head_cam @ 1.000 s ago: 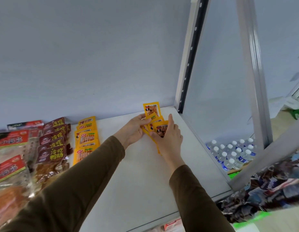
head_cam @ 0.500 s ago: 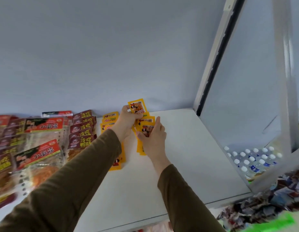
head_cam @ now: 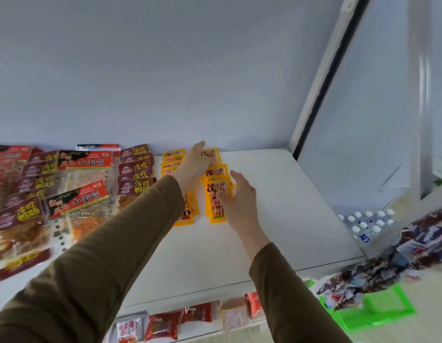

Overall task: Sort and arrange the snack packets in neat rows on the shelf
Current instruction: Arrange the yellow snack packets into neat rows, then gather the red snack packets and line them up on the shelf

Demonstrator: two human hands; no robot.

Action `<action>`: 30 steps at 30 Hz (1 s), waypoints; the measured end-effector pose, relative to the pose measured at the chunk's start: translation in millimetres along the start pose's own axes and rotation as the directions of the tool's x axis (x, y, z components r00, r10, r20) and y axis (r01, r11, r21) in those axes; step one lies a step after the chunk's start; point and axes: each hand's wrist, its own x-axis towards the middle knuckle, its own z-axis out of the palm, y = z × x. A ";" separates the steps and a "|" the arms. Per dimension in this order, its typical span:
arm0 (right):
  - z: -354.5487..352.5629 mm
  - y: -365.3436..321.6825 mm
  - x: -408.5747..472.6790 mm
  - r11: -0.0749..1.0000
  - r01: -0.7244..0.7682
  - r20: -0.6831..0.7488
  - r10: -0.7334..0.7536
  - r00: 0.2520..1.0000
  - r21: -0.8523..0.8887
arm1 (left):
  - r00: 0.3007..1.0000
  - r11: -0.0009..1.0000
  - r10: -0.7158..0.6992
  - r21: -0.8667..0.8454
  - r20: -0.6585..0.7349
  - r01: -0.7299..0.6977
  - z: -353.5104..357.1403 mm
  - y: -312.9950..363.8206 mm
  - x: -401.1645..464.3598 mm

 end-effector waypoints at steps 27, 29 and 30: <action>67.8 -102.3 -161.7 0.794 0.547 0.190 -0.513 0.837 -0.264 | 0.917 0.652 0.295 0.758 -0.268 0.012 -178.5 -86.0 -309.6; 92.9 -124.3 -188.6 0.783 0.564 0.199 -0.528 0.826 -0.261 | 0.915 0.652 0.271 0.757 -0.300 0.055 -215.0 -101.2 -336.5; 105.7 -135.8 -202.7 0.781 0.568 0.199 -0.532 0.823 -0.259 | 0.912 0.648 0.267 0.759 -0.311 0.069 -233.3 -109.1 -349.4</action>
